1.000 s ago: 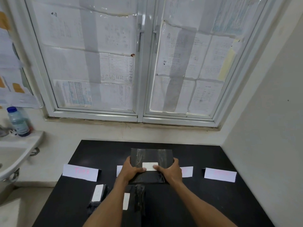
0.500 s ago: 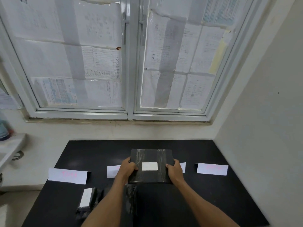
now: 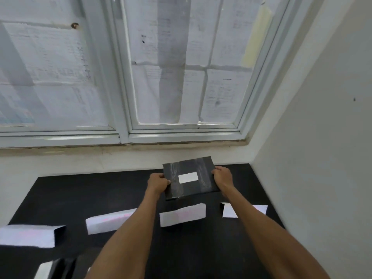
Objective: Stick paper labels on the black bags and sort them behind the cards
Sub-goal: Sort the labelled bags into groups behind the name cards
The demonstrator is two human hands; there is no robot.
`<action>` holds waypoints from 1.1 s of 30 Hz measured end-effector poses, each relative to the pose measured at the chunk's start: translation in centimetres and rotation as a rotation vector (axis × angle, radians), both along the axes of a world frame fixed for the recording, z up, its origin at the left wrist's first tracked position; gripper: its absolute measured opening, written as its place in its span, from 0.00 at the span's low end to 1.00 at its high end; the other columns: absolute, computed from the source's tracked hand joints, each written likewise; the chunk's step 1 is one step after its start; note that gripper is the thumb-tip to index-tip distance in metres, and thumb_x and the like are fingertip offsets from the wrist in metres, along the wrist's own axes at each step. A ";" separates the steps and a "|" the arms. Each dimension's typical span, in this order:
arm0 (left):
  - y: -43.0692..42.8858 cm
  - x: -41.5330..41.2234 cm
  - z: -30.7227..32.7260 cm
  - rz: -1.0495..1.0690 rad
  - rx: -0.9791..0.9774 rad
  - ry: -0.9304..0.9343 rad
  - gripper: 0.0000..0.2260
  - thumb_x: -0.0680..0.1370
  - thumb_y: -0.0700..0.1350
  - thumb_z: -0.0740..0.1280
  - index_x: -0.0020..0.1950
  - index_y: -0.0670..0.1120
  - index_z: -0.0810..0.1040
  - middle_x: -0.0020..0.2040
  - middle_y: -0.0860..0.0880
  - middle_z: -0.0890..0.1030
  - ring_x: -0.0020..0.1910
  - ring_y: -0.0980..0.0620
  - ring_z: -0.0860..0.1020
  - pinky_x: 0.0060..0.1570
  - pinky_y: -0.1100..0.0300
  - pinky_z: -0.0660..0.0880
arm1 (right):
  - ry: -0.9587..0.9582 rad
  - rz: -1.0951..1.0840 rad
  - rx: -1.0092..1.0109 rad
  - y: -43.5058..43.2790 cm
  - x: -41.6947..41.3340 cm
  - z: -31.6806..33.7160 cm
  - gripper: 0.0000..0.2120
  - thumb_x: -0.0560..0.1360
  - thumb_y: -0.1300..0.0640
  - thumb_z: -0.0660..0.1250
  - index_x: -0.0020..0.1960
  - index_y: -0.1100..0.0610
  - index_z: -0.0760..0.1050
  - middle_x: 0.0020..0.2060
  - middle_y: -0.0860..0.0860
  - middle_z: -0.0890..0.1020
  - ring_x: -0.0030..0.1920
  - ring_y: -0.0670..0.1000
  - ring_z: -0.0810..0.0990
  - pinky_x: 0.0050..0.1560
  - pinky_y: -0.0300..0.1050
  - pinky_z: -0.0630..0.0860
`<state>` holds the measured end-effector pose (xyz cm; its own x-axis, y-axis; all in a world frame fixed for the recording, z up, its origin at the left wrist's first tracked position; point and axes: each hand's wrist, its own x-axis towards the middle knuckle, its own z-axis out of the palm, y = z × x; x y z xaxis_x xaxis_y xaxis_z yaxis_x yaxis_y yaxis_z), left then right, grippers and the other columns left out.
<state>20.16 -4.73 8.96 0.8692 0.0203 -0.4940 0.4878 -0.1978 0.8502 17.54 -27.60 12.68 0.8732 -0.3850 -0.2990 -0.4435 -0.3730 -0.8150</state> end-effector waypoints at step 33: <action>-24.8 5.6 -7.3 -0.201 0.166 0.080 0.28 0.77 0.40 0.59 0.77 0.39 0.56 0.78 0.42 0.57 0.77 0.46 0.56 0.76 0.58 0.52 | 0.108 -0.180 -0.129 -18.4 8.1 -13.2 0.35 0.73 0.51 0.69 0.73 0.66 0.62 0.71 0.64 0.66 0.72 0.62 0.65 0.71 0.52 0.60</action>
<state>25.81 -29.51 1.69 0.8224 -0.0626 -0.5654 0.4887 -0.4311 0.7585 25.63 -46.02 -0.54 0.7524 -0.5728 -0.3252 -0.5944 -0.3777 -0.7099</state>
